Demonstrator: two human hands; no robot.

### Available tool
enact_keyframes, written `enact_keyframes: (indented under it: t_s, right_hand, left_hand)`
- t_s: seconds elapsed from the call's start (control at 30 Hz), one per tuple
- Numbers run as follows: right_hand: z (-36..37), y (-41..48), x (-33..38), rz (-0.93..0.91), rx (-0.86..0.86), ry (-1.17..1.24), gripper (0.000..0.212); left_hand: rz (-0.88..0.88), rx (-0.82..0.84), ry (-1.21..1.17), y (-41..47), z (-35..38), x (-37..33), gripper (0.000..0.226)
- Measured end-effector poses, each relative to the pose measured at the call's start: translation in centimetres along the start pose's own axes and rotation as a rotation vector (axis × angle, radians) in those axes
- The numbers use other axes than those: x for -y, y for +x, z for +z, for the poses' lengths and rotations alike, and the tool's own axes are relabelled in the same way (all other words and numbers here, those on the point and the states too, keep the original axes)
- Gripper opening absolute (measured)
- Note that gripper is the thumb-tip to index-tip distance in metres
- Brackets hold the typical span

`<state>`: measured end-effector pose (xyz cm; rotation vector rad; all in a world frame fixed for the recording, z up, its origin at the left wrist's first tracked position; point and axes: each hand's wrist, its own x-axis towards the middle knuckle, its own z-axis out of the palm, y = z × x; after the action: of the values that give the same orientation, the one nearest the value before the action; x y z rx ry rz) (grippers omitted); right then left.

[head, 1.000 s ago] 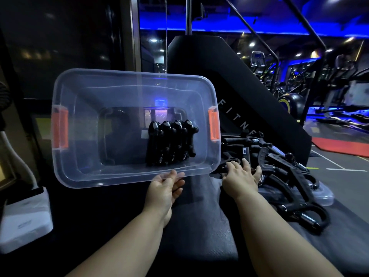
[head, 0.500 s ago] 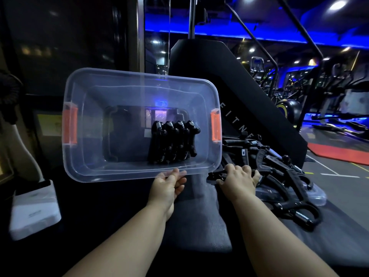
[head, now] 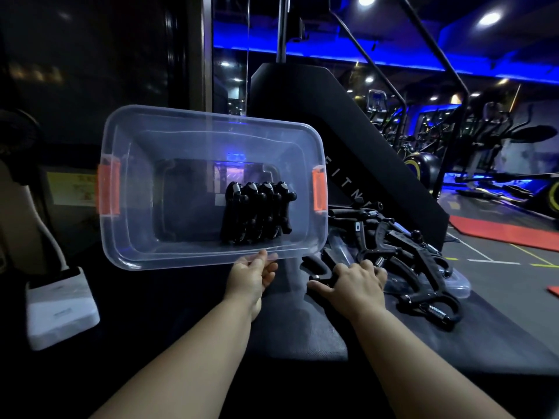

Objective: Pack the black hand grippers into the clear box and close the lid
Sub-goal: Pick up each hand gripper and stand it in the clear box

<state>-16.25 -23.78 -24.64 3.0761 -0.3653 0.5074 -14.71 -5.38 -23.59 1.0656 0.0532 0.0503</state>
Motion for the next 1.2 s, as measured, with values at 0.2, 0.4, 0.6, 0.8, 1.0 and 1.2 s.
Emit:
enact_keyframes:
  t_s: [0.2,0.4,0.6,0.8,1.0,1.2]
  right_hand:
    - [-0.2,0.1,0.6,0.017,0.021,0.02,0.098]
    - [-0.3,0.0,0.8,-0.001,0.016,0.074,0.092]
    - [-0.8,-0.4,0.5,0.095,-0.035,0.383,0.064]
    - [-1.3,-0.5,-0.1,0.169,-0.101,0.675,0.039]
    - [-1.1,-0.4,0.4,0.132,-0.149,0.677,0.045]
    - [-0.7,0.4,-0.2,0.314,-0.219,0.872,0.038]
  left_hand:
    - [0.004,0.013,-0.006,0.1,-0.1,0.0,0.011]
    - [0.005,0.015,0.004,0.4,-0.2,0.2,0.009]
    - [-0.003,0.024,-0.001,0.4,-0.2,0.2,0.01]
    - [-0.003,0.022,-0.005,0.4,-0.2,0.1,0.01]
    - [0.0,0.032,-0.009,0.3,-0.2,0.0,0.01]
    - [-0.001,0.035,0.004,0.6,-0.2,0.1,0.011]
